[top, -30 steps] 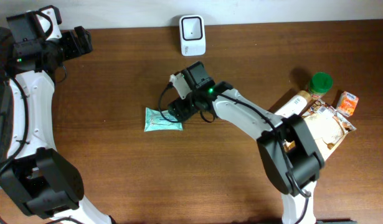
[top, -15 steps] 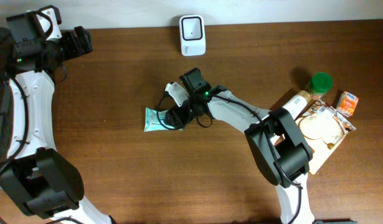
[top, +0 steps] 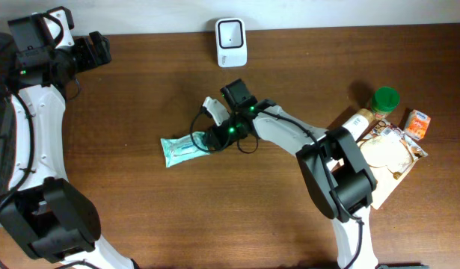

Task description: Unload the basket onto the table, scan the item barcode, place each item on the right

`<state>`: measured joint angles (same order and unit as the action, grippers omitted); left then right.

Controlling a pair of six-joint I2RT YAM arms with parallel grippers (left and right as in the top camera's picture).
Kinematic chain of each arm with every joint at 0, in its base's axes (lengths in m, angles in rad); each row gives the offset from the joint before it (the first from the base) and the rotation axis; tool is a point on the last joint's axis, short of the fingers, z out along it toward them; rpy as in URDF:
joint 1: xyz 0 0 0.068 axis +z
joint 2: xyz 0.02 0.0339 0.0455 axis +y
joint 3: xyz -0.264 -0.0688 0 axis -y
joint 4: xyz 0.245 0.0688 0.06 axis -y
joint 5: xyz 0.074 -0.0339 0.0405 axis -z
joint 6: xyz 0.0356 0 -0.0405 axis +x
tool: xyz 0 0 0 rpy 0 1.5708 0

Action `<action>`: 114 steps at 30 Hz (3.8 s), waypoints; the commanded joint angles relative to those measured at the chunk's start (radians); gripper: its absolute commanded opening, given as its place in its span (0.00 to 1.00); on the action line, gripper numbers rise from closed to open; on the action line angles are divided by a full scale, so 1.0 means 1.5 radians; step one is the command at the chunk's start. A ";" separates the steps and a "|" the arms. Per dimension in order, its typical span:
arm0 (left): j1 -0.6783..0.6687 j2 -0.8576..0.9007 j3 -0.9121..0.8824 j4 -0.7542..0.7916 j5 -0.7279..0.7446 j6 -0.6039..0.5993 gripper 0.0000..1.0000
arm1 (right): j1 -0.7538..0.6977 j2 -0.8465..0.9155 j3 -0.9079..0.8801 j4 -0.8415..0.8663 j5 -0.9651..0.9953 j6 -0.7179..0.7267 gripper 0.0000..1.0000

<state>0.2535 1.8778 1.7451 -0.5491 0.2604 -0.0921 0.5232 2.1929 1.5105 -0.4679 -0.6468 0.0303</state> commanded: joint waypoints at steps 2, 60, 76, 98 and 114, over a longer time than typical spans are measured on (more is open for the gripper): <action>-0.001 0.004 0.007 0.001 0.001 0.012 0.99 | -0.022 -0.056 0.031 -0.018 -0.032 0.008 0.04; -0.001 0.004 0.007 0.001 0.001 0.012 0.99 | 0.113 0.045 0.053 -0.013 0.182 0.406 0.04; -0.001 0.004 0.007 0.001 0.001 0.012 0.99 | 0.112 -0.183 0.059 -0.167 0.352 0.134 0.04; -0.001 0.005 0.007 0.001 0.001 0.012 0.99 | 0.093 -0.033 0.055 -0.084 0.241 0.200 0.52; -0.001 0.004 0.007 0.001 0.001 0.012 0.99 | 0.067 0.037 0.055 -0.031 0.139 0.214 0.45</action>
<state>0.2535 1.8778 1.7451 -0.5491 0.2604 -0.0921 0.6186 2.2269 1.5986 -0.5205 -0.4114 0.3416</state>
